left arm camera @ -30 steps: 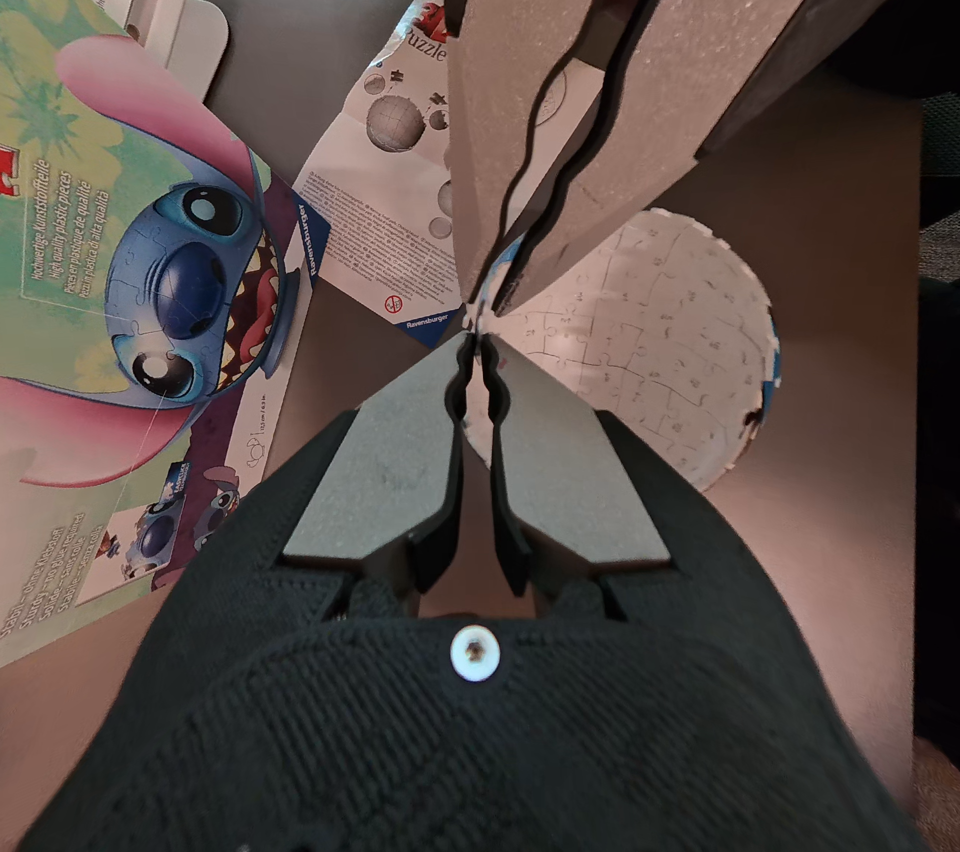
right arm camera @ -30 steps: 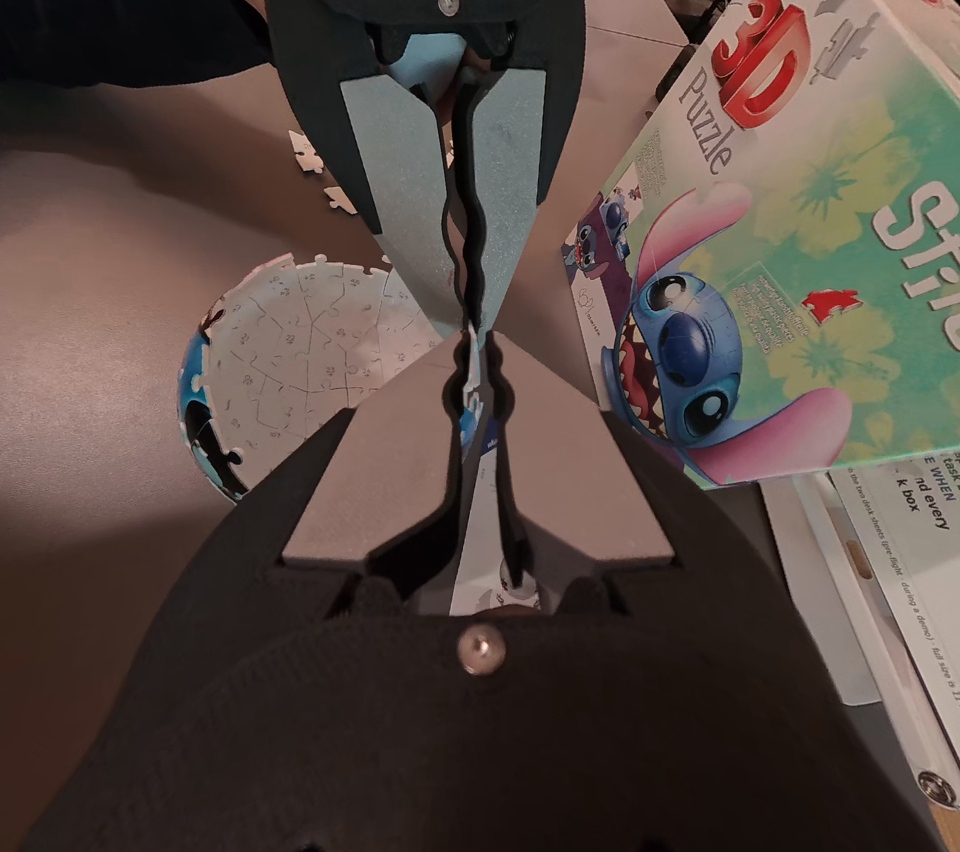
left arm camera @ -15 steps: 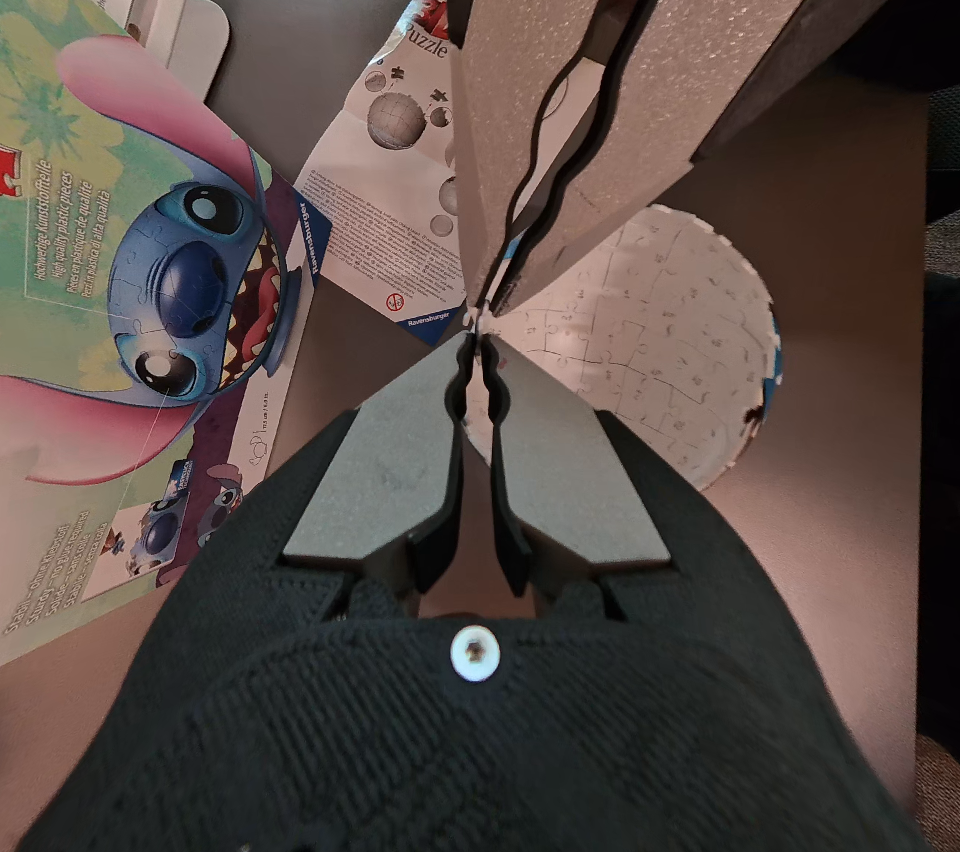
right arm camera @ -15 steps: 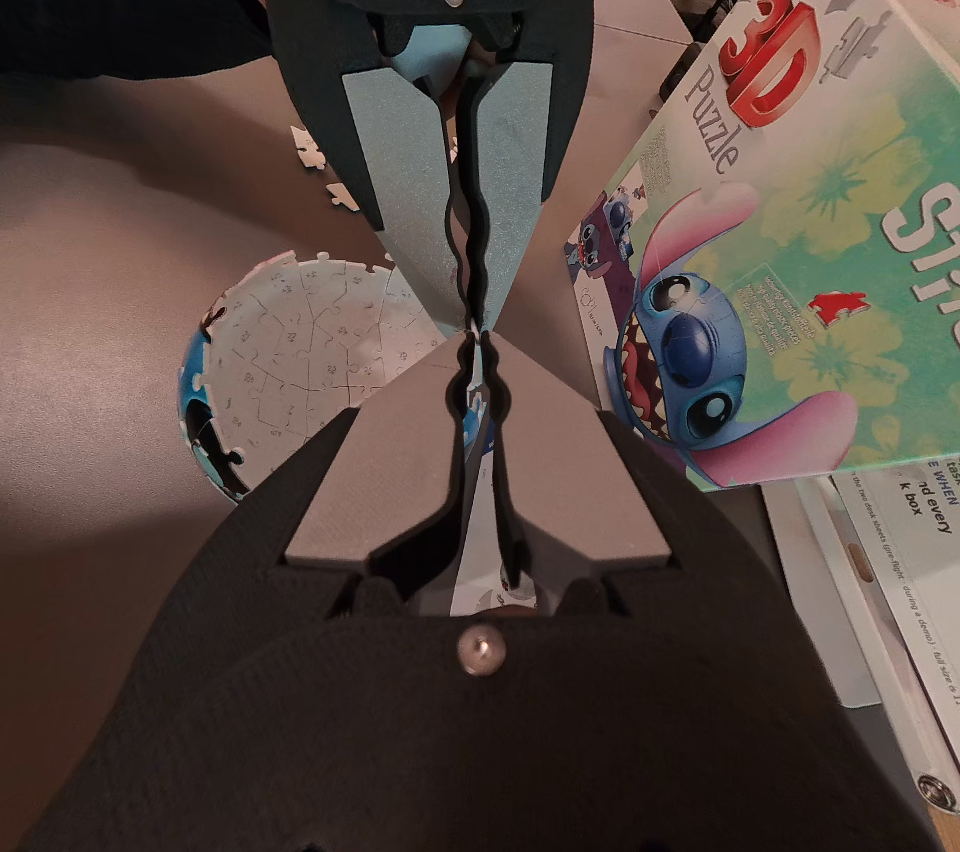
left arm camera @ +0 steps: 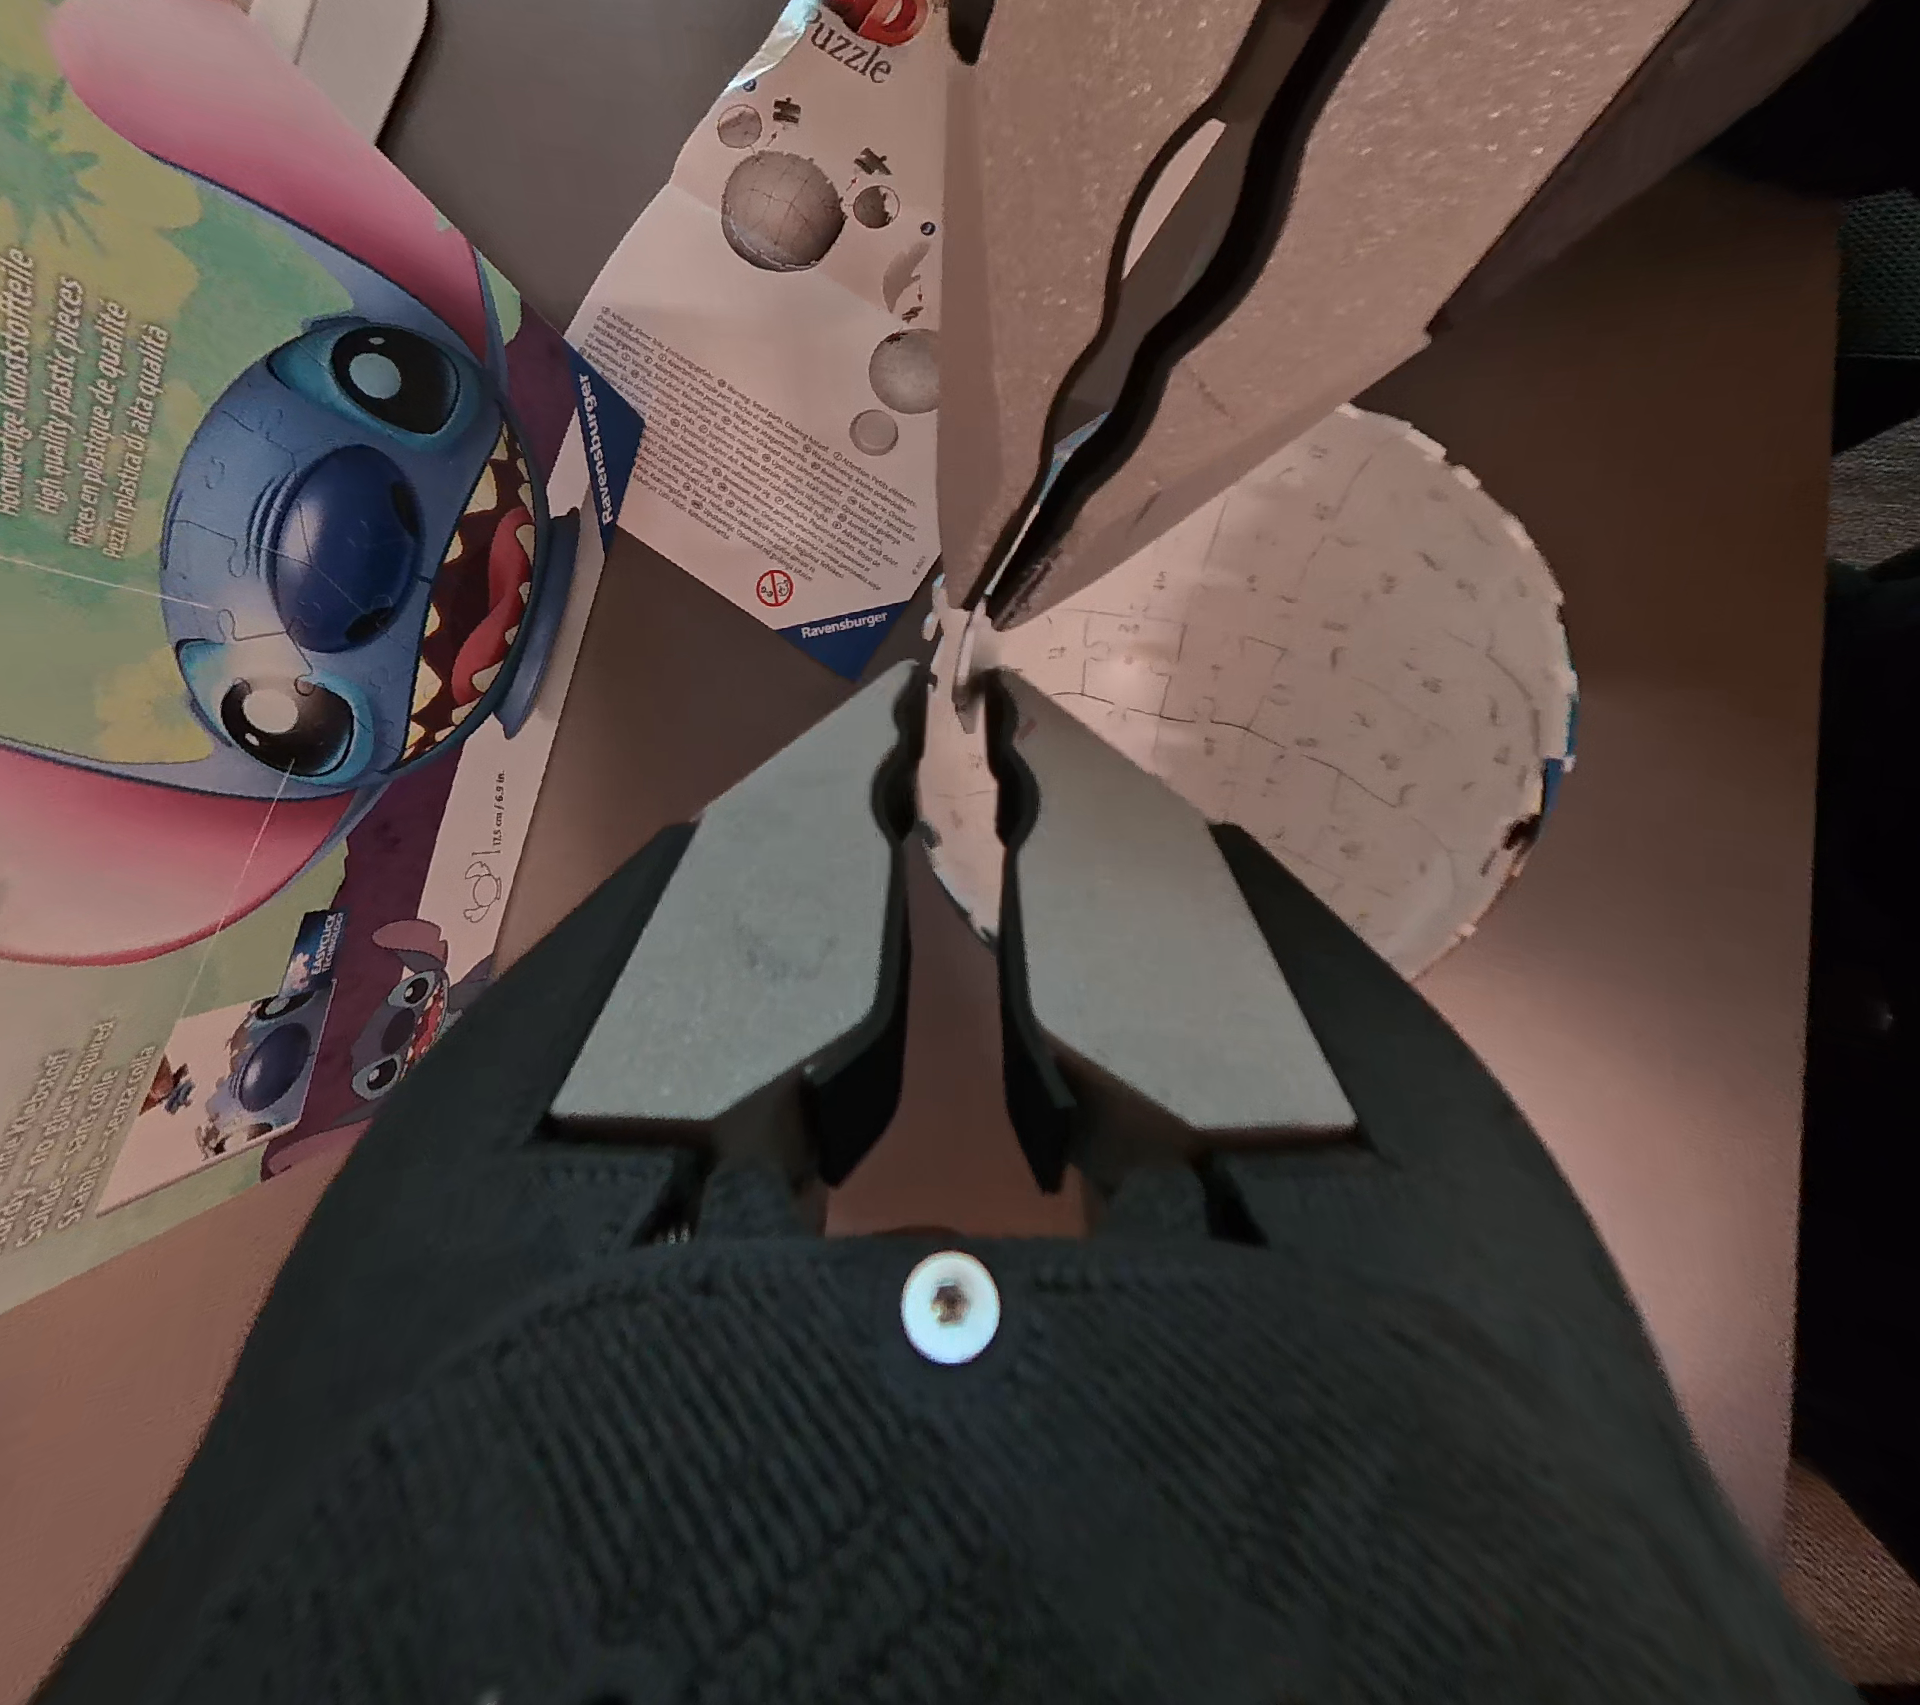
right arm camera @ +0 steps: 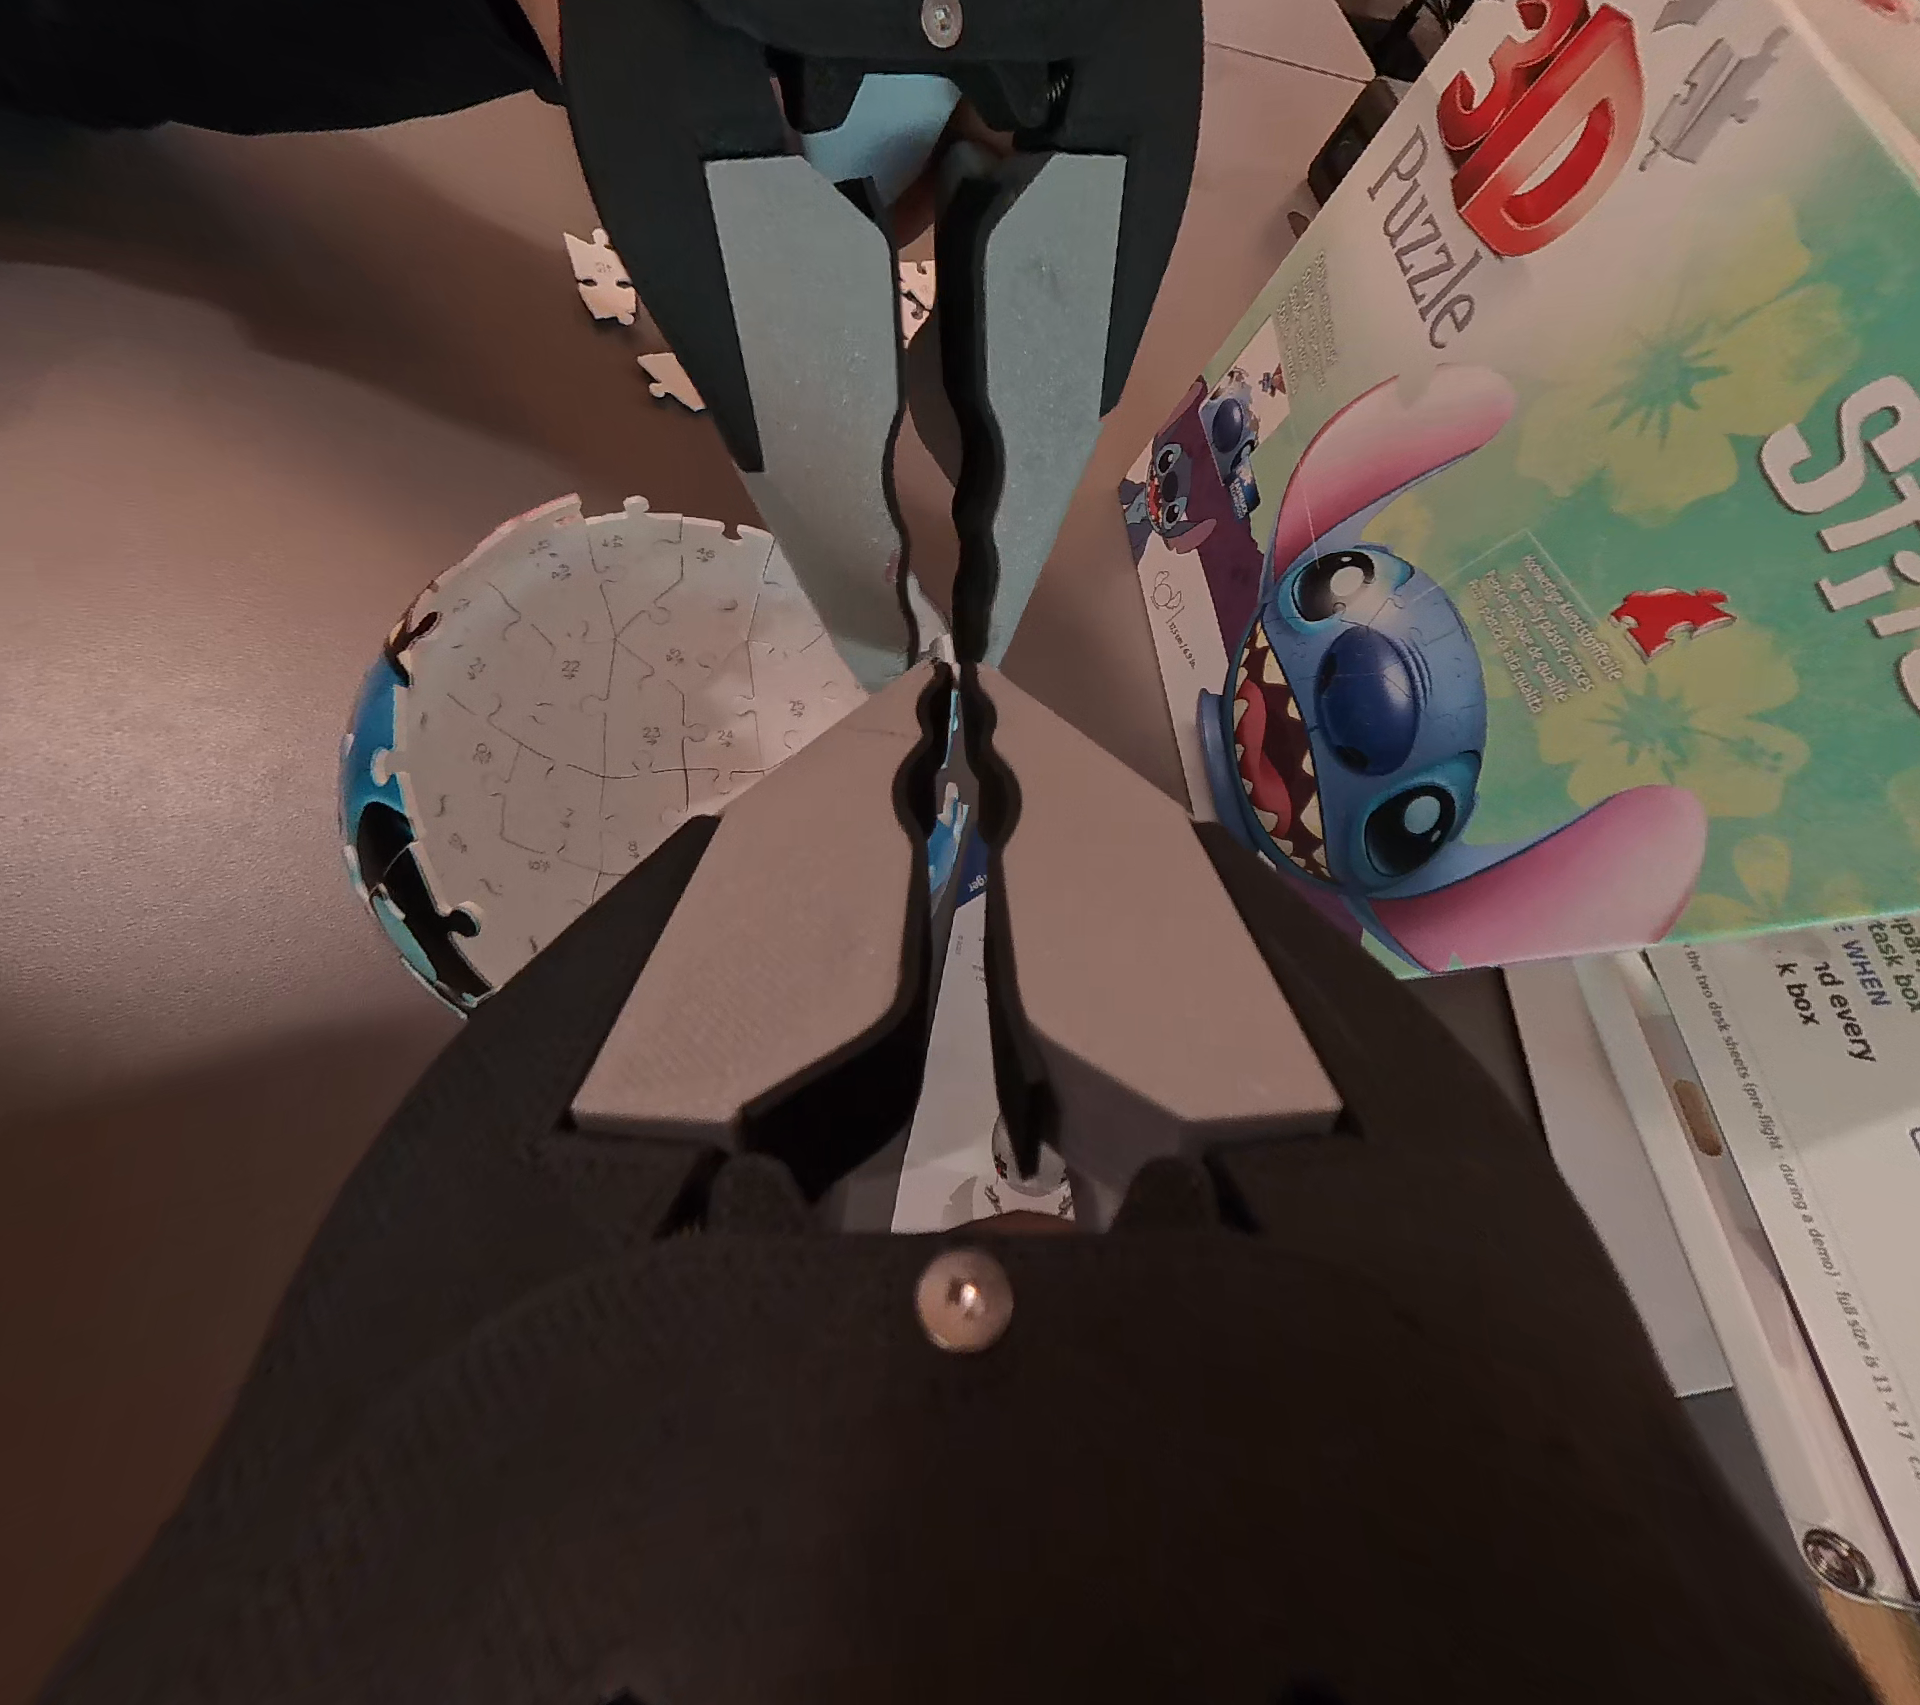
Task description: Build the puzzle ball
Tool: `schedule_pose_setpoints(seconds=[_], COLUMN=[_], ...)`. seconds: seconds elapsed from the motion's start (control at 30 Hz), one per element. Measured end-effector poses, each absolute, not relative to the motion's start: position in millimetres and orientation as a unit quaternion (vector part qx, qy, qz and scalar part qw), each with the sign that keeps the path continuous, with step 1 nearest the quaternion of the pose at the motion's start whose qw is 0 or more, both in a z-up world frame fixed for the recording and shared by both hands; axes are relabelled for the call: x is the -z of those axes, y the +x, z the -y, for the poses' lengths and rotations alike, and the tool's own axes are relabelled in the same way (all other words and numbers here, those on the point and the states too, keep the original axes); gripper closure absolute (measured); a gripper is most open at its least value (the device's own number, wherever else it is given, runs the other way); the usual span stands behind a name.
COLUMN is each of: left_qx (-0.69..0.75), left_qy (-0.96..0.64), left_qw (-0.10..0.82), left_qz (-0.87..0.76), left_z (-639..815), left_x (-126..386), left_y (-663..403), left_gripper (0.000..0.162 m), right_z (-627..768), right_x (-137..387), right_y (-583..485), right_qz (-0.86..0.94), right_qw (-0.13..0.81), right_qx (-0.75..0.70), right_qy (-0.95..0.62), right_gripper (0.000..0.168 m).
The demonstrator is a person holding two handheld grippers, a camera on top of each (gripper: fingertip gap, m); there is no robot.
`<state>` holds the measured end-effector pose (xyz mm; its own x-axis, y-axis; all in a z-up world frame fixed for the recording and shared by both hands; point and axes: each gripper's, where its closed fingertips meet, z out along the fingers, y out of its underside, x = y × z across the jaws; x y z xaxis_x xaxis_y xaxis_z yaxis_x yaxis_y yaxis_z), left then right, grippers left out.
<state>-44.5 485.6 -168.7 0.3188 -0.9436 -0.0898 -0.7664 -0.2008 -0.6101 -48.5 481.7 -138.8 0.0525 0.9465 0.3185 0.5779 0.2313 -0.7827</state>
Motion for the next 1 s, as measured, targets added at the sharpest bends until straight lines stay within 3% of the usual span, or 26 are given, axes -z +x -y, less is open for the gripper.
schedule_pose_setpoints(seconds=[0.07, 0.17, 0.5, 1.0], left_qx=[0.155, 0.153, 0.183, 0.139], left_qy=[-0.755, -0.758, -0.77, -0.776], left_qw=[0.288, 0.283, 0.278, 0.268], left_qz=[-0.568, -0.567, -0.544, -0.554], left_z=[-484, -483, -481, -487], left_x=[168, 167, 155, 169], left_y=[-44, -48, -60, -63], left_gripper=[0.156, 0.141, 0.131, 0.13], right_z=[-482, -484, -484, -482], right_x=[140, 143, 150, 156], right_y=[-48, -48, -51, -53], right_qz=[0.655, 0.657, 0.676, 0.698], right_qw=[0.432, 0.431, 0.437, 0.447], right_qx=[-0.209, -0.201, -0.159, -0.104], right_qy=[-0.583, -0.585, -0.572, -0.55], right_gripper=[0.168, 0.168, 0.168, 0.168])
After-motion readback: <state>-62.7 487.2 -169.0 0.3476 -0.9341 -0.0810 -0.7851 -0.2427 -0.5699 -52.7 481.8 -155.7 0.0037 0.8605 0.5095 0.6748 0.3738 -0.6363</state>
